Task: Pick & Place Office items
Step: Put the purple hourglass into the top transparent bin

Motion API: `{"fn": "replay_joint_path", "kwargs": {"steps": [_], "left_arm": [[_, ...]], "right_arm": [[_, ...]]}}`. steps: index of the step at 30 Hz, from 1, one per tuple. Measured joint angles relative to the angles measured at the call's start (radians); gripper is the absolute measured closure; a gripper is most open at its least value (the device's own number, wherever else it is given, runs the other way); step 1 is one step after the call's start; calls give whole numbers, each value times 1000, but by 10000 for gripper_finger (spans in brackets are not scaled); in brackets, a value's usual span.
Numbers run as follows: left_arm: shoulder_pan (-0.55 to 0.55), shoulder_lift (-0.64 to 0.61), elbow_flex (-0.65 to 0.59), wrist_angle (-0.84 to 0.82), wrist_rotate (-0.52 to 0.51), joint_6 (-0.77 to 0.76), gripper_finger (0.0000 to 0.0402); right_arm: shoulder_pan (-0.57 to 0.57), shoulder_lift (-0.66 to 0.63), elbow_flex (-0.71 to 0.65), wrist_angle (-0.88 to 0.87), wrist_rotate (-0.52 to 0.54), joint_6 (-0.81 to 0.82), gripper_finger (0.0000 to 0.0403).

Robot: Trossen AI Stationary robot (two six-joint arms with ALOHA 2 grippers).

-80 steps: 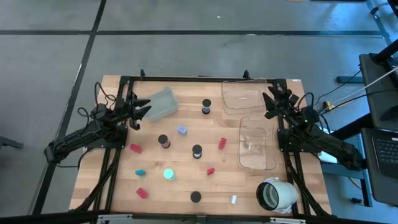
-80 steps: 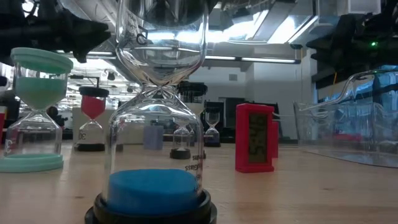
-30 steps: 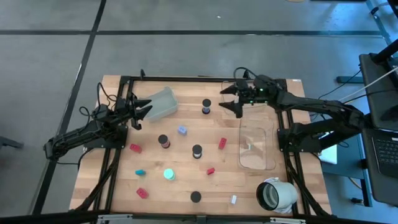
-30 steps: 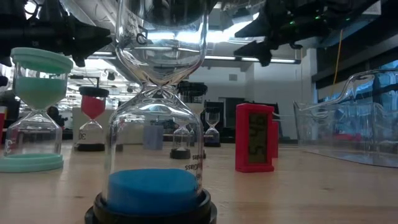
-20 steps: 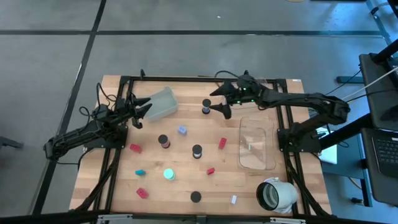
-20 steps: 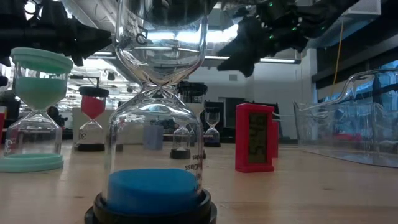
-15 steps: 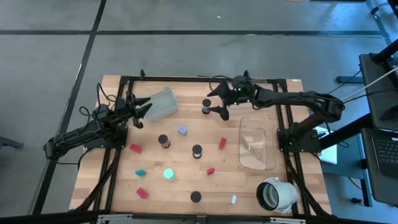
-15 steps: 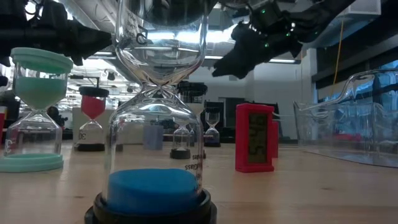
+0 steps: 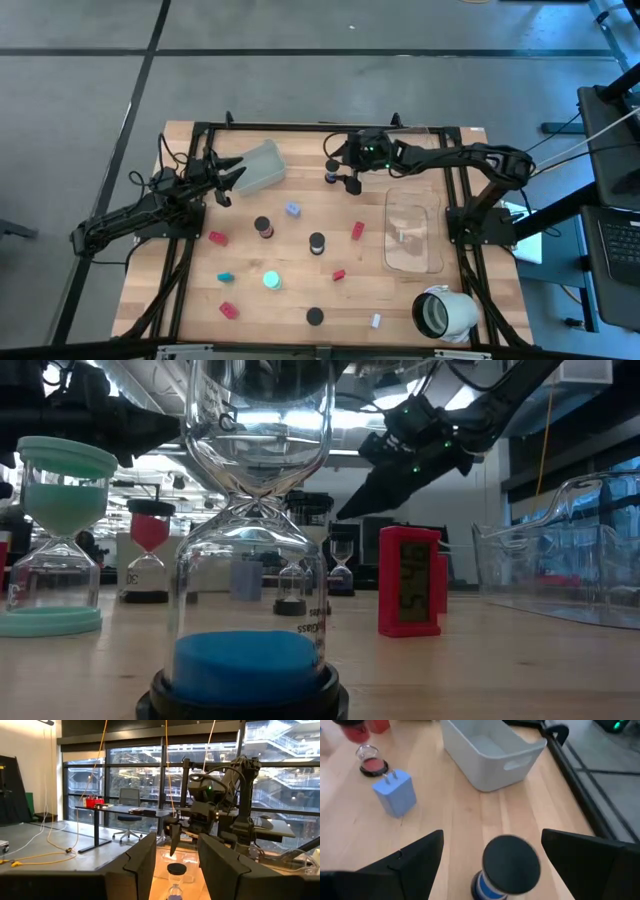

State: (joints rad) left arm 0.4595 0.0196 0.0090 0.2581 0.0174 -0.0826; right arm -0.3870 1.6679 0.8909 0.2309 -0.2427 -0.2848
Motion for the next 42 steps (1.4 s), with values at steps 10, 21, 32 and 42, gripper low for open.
{"fn": "replay_joint_path", "kwargs": {"steps": [10, 21, 32, 42], "left_arm": [[0, 0, 0, 0, -2, 0, 260], [0, 0, 0, 0, -8, 0, 260], [0, 0, 0, -10, -56, -2, 260], [0, 0, 0, -53, -78, -1, 260]], "right_arm": [[0, 13, 0, 1, 109, 65, 62], [-2, 28, 0, 9, 97, 200, 62], [3, 138, 154, -135, 96, 221, 62], [-2, 161, 201, -242, 102, 218, 62]]}}
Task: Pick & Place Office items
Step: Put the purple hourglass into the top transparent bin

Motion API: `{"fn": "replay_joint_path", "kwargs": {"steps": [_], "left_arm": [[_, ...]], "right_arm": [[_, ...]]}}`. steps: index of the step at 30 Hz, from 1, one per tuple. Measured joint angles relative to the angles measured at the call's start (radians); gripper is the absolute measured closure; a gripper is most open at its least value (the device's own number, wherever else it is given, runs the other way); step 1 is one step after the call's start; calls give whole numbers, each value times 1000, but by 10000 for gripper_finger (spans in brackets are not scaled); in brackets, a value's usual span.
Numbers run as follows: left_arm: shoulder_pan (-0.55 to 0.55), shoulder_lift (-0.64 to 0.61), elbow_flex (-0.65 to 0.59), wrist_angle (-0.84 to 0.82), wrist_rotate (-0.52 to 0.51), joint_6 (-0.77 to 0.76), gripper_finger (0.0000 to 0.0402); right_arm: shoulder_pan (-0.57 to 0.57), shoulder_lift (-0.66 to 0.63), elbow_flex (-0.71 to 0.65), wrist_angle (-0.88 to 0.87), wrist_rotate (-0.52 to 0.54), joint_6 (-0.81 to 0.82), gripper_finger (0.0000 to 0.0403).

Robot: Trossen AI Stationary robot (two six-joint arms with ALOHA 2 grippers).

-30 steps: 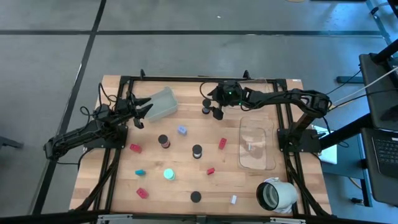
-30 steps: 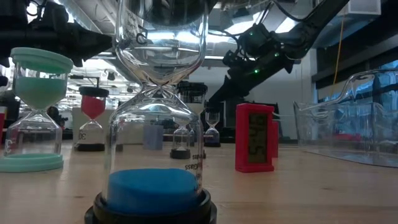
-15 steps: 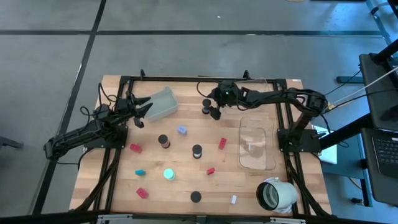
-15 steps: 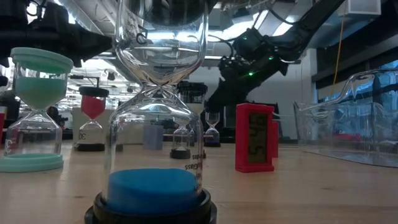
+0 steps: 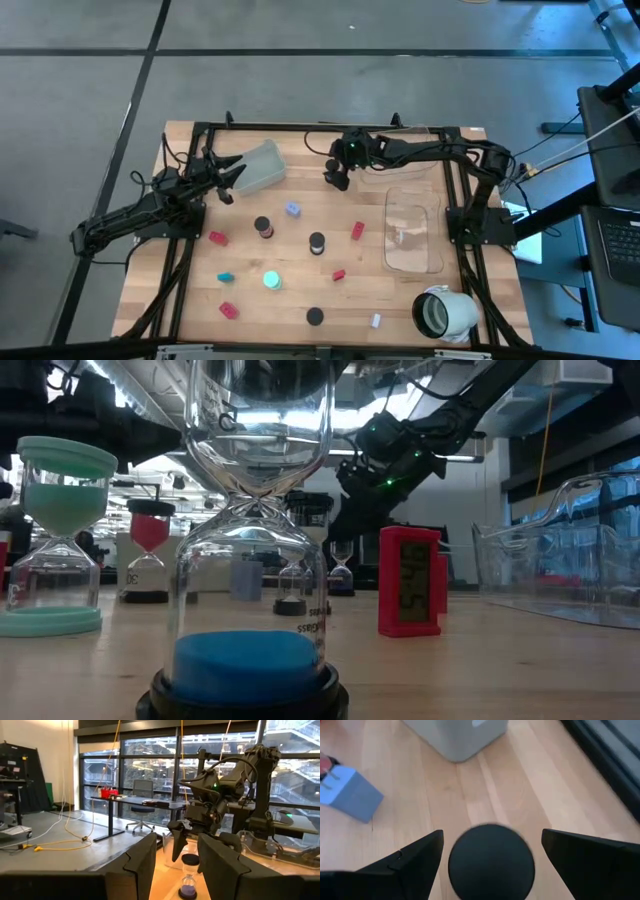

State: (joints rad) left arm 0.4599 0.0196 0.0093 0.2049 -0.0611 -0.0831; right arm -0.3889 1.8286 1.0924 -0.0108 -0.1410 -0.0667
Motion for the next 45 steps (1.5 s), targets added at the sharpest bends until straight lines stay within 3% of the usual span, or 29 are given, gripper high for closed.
{"fn": "replay_joint_path", "kwargs": {"steps": [10, 19, 35, 42, 45], "left_arm": [[0, 0, 0, 0, -8, -7, 260], [0, 0, 0, 0, -8, -8, 260], [0, 0, 0, 0, -9, -8, 260], [0, 0, 0, 0, -2, -8, 260], [0, 0, 0, -1, 1, -11, 260]], "right_arm": [[0, 0, 0, -15, 3, 6, 74], [0, -1, 0, -8, 3, 67, 190], [0, -20, 33, -21, -6, 98, 189], [-3, -132, 98, -118, 1, 65, 189], [-6, -218, 103, -185, 74, 36, 189]]}}
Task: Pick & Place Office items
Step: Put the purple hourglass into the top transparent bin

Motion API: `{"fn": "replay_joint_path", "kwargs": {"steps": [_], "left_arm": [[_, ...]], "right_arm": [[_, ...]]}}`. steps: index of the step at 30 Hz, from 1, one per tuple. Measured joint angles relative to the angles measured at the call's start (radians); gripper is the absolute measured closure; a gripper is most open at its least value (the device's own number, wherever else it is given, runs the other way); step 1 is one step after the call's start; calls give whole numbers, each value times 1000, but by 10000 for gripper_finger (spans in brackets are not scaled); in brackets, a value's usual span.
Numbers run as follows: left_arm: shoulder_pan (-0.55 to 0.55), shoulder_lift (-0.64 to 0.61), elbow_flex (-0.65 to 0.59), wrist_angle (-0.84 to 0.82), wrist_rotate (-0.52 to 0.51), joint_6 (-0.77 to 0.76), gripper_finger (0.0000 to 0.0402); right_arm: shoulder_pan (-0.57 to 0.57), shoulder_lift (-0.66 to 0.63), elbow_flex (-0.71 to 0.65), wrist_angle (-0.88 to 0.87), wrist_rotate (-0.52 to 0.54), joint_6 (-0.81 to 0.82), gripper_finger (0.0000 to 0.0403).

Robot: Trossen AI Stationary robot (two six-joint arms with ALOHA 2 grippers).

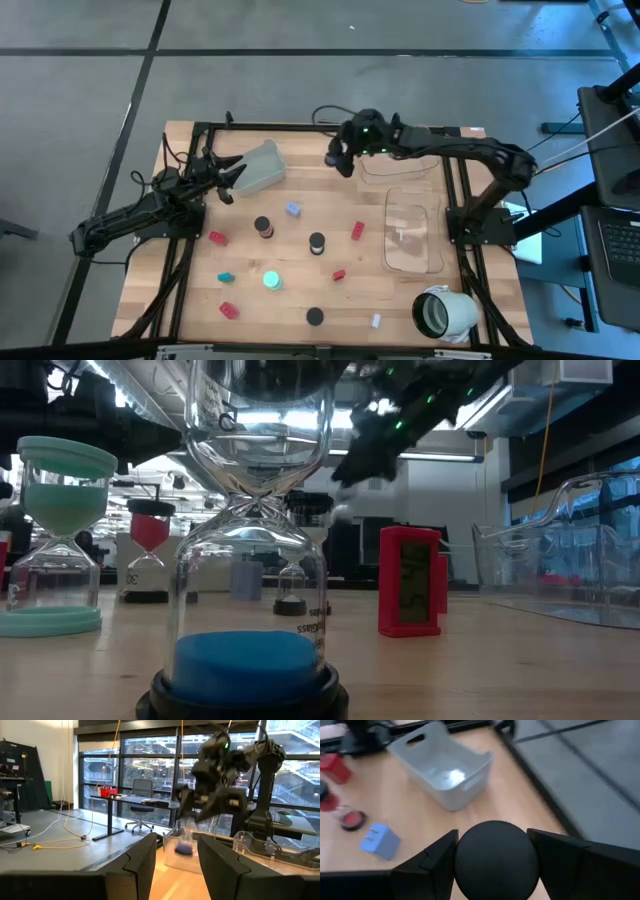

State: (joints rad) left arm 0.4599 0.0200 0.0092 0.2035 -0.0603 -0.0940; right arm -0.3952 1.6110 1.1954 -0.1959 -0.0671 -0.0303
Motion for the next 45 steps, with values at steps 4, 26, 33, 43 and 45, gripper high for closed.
{"fn": "replay_joint_path", "kwargs": {"steps": [4, 26, 33, 43, 45], "left_arm": [[0, 0, 0, -8, 7, 0, 260], [0, 0, 0, -28, -7, -42, 260], [0, 0, 0, -28, -82, -21, 260], [0, 0, 0, -17, -133, -15, 260], [0, 0, 0, -6, -133, -15, 260]], "right_arm": [[-20, -109, 0, -141, 115, -8, 189], [-298, -368, -425, -139, 329, 187, 180], [-329, -368, -510, -70, 373, 232, 189], [-356, -368, -595, 4, 374, 270, 188], [-360, -368, -599, 14, 374, 278, 188]]}}
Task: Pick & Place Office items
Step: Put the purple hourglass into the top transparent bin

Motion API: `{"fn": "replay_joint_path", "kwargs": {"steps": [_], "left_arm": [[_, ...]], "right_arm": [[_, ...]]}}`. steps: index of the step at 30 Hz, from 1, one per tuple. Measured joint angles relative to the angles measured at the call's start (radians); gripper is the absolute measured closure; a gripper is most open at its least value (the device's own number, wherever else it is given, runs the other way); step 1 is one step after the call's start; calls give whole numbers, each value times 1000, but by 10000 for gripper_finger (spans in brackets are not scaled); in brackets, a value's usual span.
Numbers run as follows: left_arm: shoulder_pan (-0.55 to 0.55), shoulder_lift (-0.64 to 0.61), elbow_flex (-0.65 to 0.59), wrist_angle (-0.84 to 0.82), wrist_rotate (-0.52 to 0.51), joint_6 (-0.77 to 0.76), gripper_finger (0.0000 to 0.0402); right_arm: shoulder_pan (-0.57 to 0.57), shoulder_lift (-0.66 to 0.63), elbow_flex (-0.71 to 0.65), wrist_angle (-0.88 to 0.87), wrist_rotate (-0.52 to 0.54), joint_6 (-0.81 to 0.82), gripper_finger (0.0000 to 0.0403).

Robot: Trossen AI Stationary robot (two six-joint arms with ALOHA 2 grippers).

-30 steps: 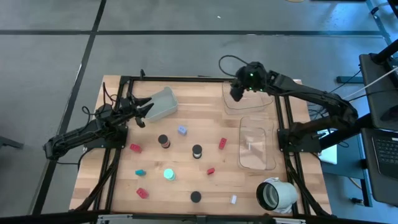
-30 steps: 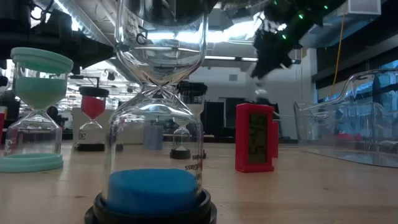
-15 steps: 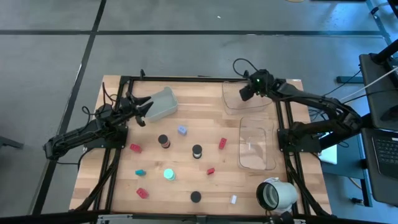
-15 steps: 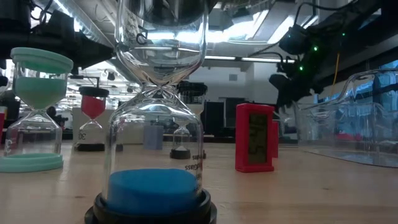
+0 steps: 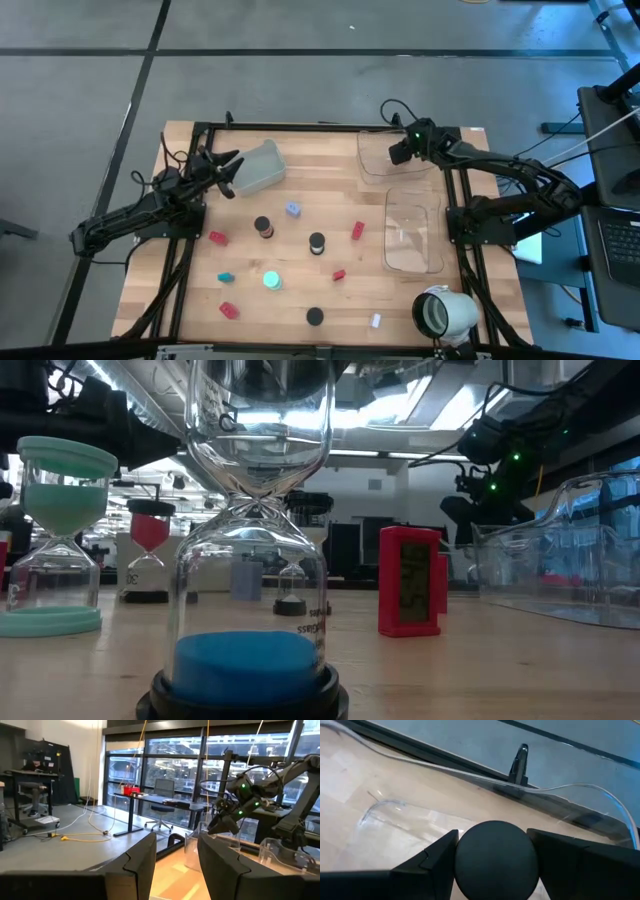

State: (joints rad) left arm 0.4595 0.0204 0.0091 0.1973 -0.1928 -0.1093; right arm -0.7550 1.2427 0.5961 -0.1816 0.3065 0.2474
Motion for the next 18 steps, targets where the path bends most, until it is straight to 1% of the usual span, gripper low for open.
{"fn": "replay_joint_path", "kwargs": {"steps": [6, 14, 18], "left_arm": [[0, 0, 0, 39, 1, 0, 260], [0, 0, 0, 40, 0, 0, 260], [0, 0, 0, 39, 0, 0, 260]], "right_arm": [[-5, 0, -2, 3, 0, 8, 163], [-5, 0, -2, 4, 0, 7, 168], [-5, 0, -2, 13, 0, 4, 153]]}}
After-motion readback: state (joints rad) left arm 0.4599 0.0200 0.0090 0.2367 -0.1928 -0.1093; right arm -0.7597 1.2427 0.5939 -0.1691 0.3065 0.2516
